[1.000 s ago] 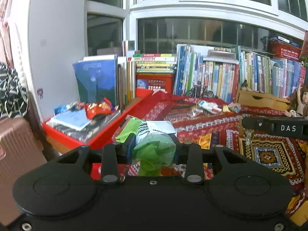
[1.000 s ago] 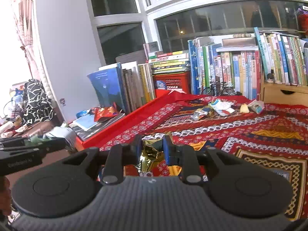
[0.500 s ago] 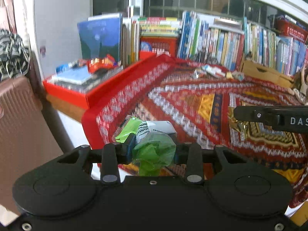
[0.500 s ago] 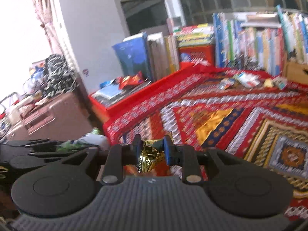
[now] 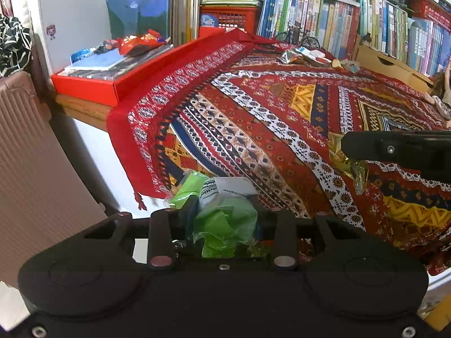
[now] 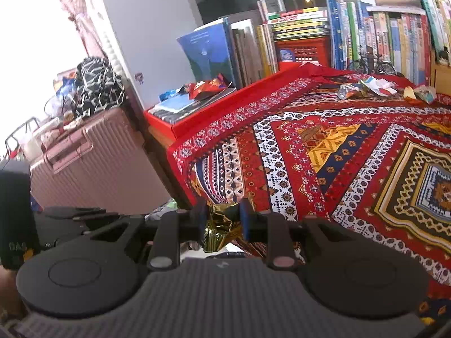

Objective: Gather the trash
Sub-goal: 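Carry the green bag and gold wrapper toward the bed edge with both tools, then open the left tool to drop the green bag while the right tool holds the wrapper, then open the right tool to drop the gold wrapper off the bed edge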

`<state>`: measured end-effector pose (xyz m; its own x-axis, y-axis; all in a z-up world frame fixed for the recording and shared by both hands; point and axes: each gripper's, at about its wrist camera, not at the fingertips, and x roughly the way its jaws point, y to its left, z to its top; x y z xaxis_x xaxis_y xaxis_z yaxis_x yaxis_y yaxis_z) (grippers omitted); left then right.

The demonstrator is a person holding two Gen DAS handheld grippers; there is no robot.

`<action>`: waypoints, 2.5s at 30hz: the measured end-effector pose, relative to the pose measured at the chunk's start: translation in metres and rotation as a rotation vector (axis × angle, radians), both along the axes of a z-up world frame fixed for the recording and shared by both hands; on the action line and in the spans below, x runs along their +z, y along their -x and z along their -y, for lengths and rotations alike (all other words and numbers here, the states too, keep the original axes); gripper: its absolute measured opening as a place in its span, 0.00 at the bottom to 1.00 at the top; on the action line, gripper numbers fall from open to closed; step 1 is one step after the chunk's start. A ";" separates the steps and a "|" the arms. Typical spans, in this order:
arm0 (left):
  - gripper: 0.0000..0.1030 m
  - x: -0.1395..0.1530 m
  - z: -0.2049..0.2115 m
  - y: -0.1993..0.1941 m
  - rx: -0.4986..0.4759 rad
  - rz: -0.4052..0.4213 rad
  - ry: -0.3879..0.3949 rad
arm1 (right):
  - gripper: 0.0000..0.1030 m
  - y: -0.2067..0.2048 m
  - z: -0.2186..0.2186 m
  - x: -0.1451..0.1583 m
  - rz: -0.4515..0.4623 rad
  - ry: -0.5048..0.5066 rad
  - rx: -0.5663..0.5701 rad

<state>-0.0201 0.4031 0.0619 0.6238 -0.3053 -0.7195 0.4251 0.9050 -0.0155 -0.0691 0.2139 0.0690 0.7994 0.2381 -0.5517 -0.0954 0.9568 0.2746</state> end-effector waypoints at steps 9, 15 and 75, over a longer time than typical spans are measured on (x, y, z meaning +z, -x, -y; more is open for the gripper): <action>0.47 -0.002 0.006 -0.009 -0.028 -0.015 -0.021 | 0.28 0.000 0.004 -0.001 -0.004 -0.013 -0.011; 0.84 0.000 0.010 -0.010 -0.051 -0.015 -0.011 | 0.32 0.000 0.006 0.000 0.005 -0.019 -0.028; 1.00 0.061 0.019 -0.063 0.078 0.087 0.009 | 1.00 -0.025 0.052 0.071 0.136 0.110 -0.144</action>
